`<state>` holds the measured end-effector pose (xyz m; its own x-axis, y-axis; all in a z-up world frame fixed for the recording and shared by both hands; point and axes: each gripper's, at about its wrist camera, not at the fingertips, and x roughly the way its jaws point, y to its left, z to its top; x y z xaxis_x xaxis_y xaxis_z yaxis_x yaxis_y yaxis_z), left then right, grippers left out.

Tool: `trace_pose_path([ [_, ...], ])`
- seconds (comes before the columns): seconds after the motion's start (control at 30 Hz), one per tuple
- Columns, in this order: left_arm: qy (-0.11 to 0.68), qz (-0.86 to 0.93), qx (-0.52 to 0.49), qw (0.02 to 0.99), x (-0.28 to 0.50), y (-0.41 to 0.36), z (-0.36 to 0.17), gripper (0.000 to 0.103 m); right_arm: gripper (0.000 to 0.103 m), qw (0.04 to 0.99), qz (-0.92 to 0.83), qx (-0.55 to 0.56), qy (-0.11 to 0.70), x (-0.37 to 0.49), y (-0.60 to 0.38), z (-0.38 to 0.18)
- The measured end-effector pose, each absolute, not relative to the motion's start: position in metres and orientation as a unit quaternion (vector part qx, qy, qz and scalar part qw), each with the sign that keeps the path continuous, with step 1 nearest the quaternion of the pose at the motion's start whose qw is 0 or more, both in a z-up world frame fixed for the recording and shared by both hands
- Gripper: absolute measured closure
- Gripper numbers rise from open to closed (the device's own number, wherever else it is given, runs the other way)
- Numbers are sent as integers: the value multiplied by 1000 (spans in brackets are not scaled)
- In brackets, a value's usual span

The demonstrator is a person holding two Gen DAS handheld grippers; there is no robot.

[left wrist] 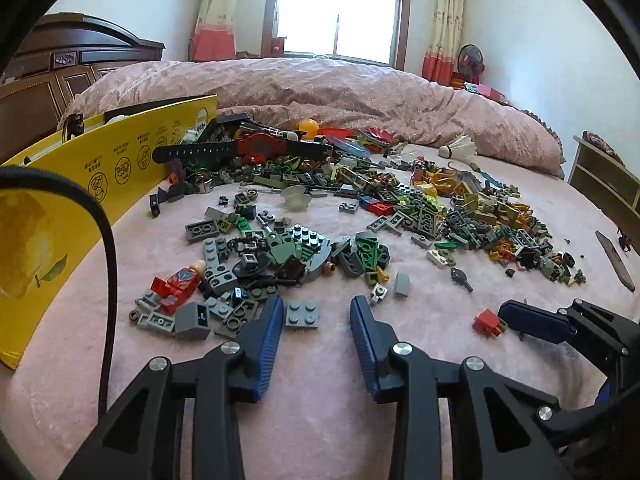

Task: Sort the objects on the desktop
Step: 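Grasp a small red brick with the right tool and lift it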

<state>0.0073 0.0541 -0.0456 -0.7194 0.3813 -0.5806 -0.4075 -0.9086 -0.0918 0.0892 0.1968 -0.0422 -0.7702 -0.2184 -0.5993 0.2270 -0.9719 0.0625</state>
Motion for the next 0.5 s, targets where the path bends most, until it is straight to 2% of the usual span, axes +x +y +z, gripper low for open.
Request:
trace_pose_path([
  [0.1, 27, 928, -305, 213, 8, 54, -45, 71, 40, 120, -942, 315, -3, 88, 199, -43],
  [0.13, 28, 928, -304, 212, 8, 54, -45, 79, 40, 118, -942, 314, -2, 87, 199, -43],
  [0.2, 24, 927, -307, 216, 9, 51, -43, 87, 40, 115, -943, 313, -1, 87, 199, -42],
  [0.37, 14, 928, -302, 219, 13, 44, -35, 87, 41, 113, -949, 296, -2, 93, 198, -32],
  [0.43, 11, 928, -301, 217, 14, 42, -33, 87, 48, 126, -948, 292, -10, 97, 196, -27],
  [0.5, 8, 928, -303, 216, 13, 39, -32, 87, 48, 141, -943, 300, -22, 101, 194, -26],
])
